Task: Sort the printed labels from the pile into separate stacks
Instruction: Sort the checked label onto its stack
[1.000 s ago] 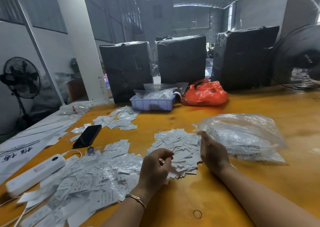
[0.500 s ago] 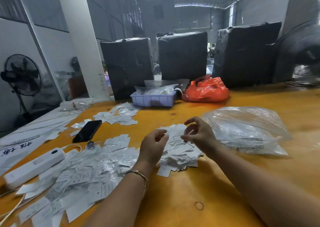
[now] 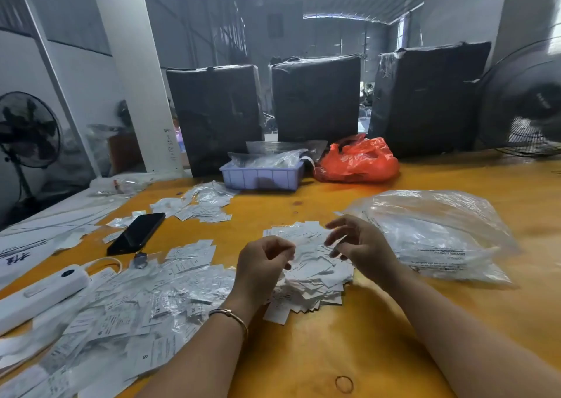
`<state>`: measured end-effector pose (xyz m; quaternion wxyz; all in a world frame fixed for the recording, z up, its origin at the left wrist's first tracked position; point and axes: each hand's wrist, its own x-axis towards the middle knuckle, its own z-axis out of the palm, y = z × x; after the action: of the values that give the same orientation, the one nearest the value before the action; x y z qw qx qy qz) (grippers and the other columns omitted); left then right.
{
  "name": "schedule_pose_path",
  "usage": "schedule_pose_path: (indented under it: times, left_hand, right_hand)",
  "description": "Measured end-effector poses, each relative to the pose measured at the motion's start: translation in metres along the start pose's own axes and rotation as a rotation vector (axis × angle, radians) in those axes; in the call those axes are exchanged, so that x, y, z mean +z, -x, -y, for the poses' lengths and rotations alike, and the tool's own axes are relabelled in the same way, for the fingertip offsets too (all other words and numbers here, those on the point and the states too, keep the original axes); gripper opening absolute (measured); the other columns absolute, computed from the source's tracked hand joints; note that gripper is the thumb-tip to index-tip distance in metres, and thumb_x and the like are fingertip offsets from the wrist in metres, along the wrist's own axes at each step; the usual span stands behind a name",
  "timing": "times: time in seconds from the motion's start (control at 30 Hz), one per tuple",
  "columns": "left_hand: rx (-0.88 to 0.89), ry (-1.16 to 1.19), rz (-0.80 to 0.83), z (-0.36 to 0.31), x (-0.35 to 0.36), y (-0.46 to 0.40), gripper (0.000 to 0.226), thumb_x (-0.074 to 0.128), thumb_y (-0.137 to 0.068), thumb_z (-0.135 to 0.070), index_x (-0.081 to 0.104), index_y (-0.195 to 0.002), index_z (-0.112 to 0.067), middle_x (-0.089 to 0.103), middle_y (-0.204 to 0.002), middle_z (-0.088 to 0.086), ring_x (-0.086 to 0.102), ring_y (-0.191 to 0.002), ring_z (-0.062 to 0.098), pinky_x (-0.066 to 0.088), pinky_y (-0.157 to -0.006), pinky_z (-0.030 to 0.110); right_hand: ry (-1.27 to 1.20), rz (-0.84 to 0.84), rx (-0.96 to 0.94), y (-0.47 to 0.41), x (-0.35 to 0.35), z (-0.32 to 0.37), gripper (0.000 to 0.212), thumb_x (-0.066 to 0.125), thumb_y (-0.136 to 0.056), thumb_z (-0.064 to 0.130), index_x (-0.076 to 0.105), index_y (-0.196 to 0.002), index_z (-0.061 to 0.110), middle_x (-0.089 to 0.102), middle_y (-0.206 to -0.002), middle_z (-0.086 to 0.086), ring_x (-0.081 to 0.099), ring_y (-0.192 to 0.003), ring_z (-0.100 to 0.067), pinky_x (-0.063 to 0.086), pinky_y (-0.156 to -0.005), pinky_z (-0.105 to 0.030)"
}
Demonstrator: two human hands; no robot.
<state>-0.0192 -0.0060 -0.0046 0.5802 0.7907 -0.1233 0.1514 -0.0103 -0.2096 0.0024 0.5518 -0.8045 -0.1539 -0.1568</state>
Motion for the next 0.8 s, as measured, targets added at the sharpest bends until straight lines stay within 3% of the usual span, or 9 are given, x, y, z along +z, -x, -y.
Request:
schedule_pose_path:
  times: [0.17,0.27,0.37,0.43,0.57,0.7,0.8]
  left_hand:
    - [-0.015,-0.048,-0.043,0.003,-0.023,0.004,0.013,0.069,-0.087,-0.005,0.072,-0.079,-0.015,0.070,-0.068,-0.002,0.065,-0.060,0.006,0.049,-0.056,0.013]
    - [-0.015,-0.064,-0.069,-0.001,-0.033,0.001,0.011,0.069,-0.087,-0.005,0.070,-0.079,-0.012,0.069,-0.070,0.002,0.065,-0.060,0.003,0.048,-0.054,0.010]
    - [-0.052,-0.073,-0.083,-0.003,-0.036,-0.006,0.011,0.067,-0.086,-0.003,0.068,-0.077,-0.008,0.070,-0.071,0.006,0.067,-0.061,0.007,0.047,-0.054,0.014]
    - [-0.116,0.001,-0.128,-0.003,-0.033,-0.010,0.007,0.064,-0.086,-0.003,0.067,-0.081,-0.006,0.072,-0.073,0.007,0.069,-0.064,0.013,0.048,-0.058,0.021]
    - [-0.221,0.279,-0.198,-0.010,-0.017,-0.017,0.008,0.061,-0.087,-0.002,0.065,-0.081,-0.006,0.071,-0.068,0.004,0.066,-0.060,0.013,0.051,-0.054,0.018]
    - [-0.311,0.550,-0.202,-0.022,0.000,-0.020,0.013,0.060,-0.088,-0.001,0.063,-0.079,-0.009,0.069,-0.068,0.006,0.065,-0.062,0.016,0.051,-0.060,0.022]
    - [-0.239,0.485,-0.132,-0.021,0.008,-0.011,0.014,0.060,-0.087,0.001,0.064,-0.078,-0.008,0.070,-0.069,0.008,0.065,-0.062,0.016,0.051,-0.059,0.021]
  right_hand:
    - [0.417,0.006,-0.080,-0.005,-0.007,-0.013,0.028,0.063,-0.079,-0.008,0.071,-0.097,0.012,0.070,-0.087,0.000,0.065,-0.080,-0.015,0.053,-0.074,-0.027]
    - [0.506,0.143,0.023,-0.006,-0.003,-0.019,0.029,0.074,-0.080,0.014,0.069,-0.108,0.017,0.063,-0.101,0.004,0.058,-0.094,-0.013,0.043,-0.078,-0.022]
    - [0.563,0.194,0.044,-0.006,0.000,-0.019,0.035,0.076,-0.079,0.024,0.067,-0.112,0.019,0.063,-0.107,0.003,0.058,-0.099,-0.014,0.047,-0.084,-0.028]
    - [0.548,0.195,0.009,-0.005,0.000,-0.015,0.036,0.078,-0.076,0.026,0.068,-0.111,0.021,0.063,-0.109,0.004,0.058,-0.102,-0.013,0.047,-0.087,-0.030]
    - [0.457,0.313,-0.079,-0.003,0.005,-0.008,0.040,0.079,-0.073,0.022,0.070,-0.111,0.027,0.056,-0.114,0.011,0.049,-0.112,-0.008,0.040,-0.096,-0.028]
    - [0.561,0.344,-0.126,-0.002,0.012,-0.007,0.025,0.074,-0.081,0.026,0.073,-0.106,0.032,0.055,-0.121,0.010,0.041,-0.116,-0.010,0.038,-0.099,-0.032]
    - [0.605,0.323,-0.153,-0.001,0.013,-0.010,0.015,0.071,-0.084,0.031,0.075,-0.098,0.031,0.057,-0.121,0.009,0.042,-0.113,-0.011,0.040,-0.096,-0.034]
